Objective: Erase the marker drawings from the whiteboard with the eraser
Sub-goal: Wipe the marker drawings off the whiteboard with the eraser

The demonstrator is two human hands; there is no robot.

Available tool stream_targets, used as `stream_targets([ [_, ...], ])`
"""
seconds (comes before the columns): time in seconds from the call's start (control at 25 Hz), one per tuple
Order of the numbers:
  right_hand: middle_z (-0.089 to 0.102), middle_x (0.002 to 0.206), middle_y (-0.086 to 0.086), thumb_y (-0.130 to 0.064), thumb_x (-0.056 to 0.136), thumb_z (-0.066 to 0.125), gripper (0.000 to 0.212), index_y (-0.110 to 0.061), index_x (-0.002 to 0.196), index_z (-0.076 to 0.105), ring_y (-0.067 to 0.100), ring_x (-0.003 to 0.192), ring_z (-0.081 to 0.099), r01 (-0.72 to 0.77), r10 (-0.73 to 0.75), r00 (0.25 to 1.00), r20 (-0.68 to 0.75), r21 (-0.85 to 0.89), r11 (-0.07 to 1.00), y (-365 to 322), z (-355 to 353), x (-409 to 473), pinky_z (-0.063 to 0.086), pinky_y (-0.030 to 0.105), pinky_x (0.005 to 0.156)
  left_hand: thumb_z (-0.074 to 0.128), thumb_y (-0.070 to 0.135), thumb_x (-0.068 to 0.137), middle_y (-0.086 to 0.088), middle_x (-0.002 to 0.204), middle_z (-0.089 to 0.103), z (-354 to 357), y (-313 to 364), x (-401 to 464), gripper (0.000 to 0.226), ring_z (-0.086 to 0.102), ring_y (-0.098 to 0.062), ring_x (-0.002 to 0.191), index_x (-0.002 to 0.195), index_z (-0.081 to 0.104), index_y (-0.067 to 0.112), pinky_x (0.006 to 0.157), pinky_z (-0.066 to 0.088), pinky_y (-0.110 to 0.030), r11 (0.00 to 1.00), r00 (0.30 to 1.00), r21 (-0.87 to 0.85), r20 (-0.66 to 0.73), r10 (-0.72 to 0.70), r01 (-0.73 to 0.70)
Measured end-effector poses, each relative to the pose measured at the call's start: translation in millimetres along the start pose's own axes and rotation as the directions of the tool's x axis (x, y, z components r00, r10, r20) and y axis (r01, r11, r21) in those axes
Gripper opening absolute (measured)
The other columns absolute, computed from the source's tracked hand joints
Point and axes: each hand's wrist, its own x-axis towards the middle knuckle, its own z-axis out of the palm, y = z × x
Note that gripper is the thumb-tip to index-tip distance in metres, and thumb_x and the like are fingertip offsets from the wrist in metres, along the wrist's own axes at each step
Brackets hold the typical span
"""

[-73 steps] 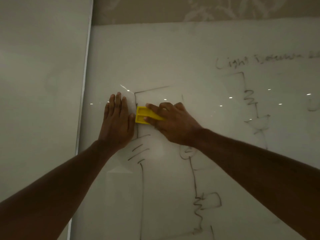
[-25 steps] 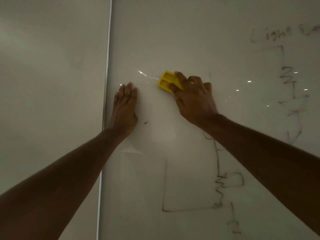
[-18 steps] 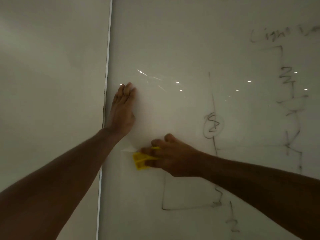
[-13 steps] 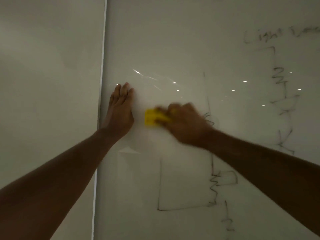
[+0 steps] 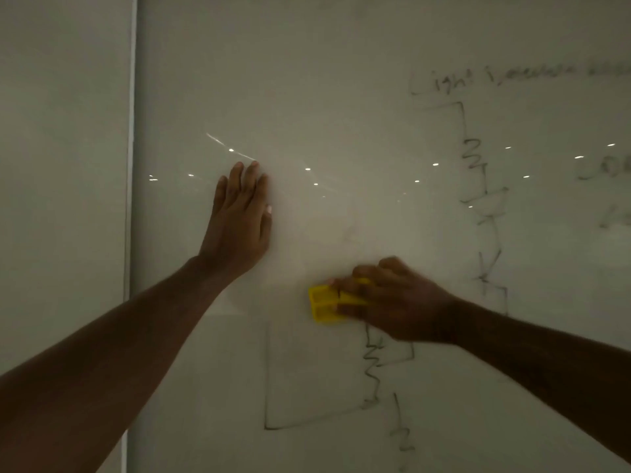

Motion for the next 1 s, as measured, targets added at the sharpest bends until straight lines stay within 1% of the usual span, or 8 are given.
stream_targets([
  [0.08, 0.033, 0.163, 0.0, -0.03, 0.102, 0.048, 0.052, -0.041, 0.152, 0.038, 0.033, 0.118, 0.054, -0.278, 0.277, 0.96, -0.025, -0.052, 0.959, 47.6, -11.2, 4.1, 0.043, 0.043, 0.083, 0.036, 0.02, 0.104, -0.034, 0.16, 0.041, 3.7, 7.5, 5.3, 0.055, 0.034, -0.055, 0.149, 0.147, 0.048, -0.012, 0.121, 0.027, -0.066, 1.0, 1.0, 0.004, -0.011, 0.011, -0.011],
  [0.24, 0.029, 0.165, 0.001, -0.033, 0.096, 0.043, 0.058, -0.042, 0.153, 0.036, 0.037, 0.119, 0.046, -0.862, 0.859, 0.488, -0.152, 0.069, 0.502, 97.1, -29.4, 19.5, 0.045, 0.05, 0.088, 0.035, 0.02, 0.105, -0.034, 0.161, 0.039, 11.2, 20.2, 12.4, 0.056, 0.033, -0.055, 0.15, 0.149, 0.046, -0.012, 0.122, 0.026, -0.066, 1.0, 1.0, 0.024, -0.014, 0.017, -0.017],
  [0.4, 0.03, 0.164, -0.004, -0.031, 0.103, 0.039, 0.049, -0.042, 0.15, 0.039, 0.03, 0.117, 0.05, -0.422, 0.422, 0.906, -0.002, 0.011, 0.906, 36.2, -13.5, 30.3, 0.045, 0.042, 0.086, 0.034, 0.019, 0.103, -0.034, 0.159, 0.04, 14.8, 30.7, 21.7, 0.057, 0.033, -0.055, 0.15, 0.147, 0.047, -0.014, 0.122, 0.025, -0.065, 0.999, 0.999, 0.033, -0.037, -0.004, 0.006],
  [0.56, 0.039, 0.159, 0.004, -0.038, 0.102, 0.041, 0.044, -0.038, 0.146, 0.047, 0.035, 0.117, 0.053, -0.343, 0.341, 0.939, -0.041, -0.049, 0.938, 83.2, -14.9, 36.9, 0.044, 0.044, 0.083, 0.034, 0.019, 0.103, -0.035, 0.159, 0.04, 18.5, 37.0, 30.5, 0.057, 0.033, -0.055, 0.15, 0.148, 0.046, -0.014, 0.121, 0.027, -0.066, 0.999, 0.998, 0.048, -0.055, 0.02, -0.017],
  [0.64, 0.036, 0.16, 0.003, -0.034, 0.1, 0.044, 0.049, -0.042, 0.149, 0.04, 0.039, 0.113, 0.053, -0.6, 0.589, 0.798, -0.126, -0.096, 0.794, 141.8, -30.9, 35.9, 0.049, 0.049, 0.081, 0.034, 0.021, 0.103, -0.035, 0.159, 0.04, 19.5, 42.0, 37.0, 0.059, 0.032, -0.056, 0.15, 0.148, 0.045, -0.014, 0.121, 0.027, -0.066, 0.998, 0.998, 0.054, -0.055, 0.021, -0.018],
  [0.84, 0.025, 0.164, 0.007, -0.027, 0.099, 0.049, 0.055, -0.032, 0.153, 0.036, 0.043, 0.127, 0.04, -0.984, 0.993, 0.01, -0.121, 0.173, 0.031, 219.4, -60.9, -13.0, 0.04, 0.052, 0.092, 0.035, 0.025, 0.103, -0.034, 0.161, 0.038, 23.4, 67.6, 54.6, 0.061, 0.03, -0.054, 0.151, 0.149, 0.044, -0.014, 0.123, 0.024, -0.065, 0.998, 0.998, 0.046, -0.05, 0.038, -0.035],
  [0.92, 0.023, 0.166, 0.008, -0.023, 0.097, 0.049, 0.06, -0.033, 0.154, 0.034, 0.042, 0.128, 0.041, -0.974, 0.975, 0.173, -0.139, 0.122, 0.19, 206.1, -60.3, 3.7, 0.04, 0.052, 0.093, 0.036, 0.025, 0.103, -0.035, 0.16, 0.039, 26.7, 80.4, 64.6, 0.061, 0.031, -0.055, 0.15, 0.15, 0.044, -0.014, 0.122, 0.026, -0.065, 0.997, 0.997, 0.043, -0.055, 0.061, -0.058],
  [1.0, 0.024, 0.165, 0.004, -0.024, 0.096, 0.048, 0.062, -0.039, 0.155, 0.031, 0.039, 0.125, 0.044, -0.806, 0.801, 0.585, -0.126, 0.022, 0.592, 182.7, -54.4, 27.9, 0.043, 0.052, 0.091, 0.037, 0.025, 0.103, -0.036, 0.159, 0.04, 32.9, 97.0, 74.8, 0.061, 0.032, -0.055, 0.15, 0.149, 0.044, -0.014, 0.122, 0.026, -0.066, 0.997, 0.995, 0.035, -0.07, 0.064, -0.062],
])
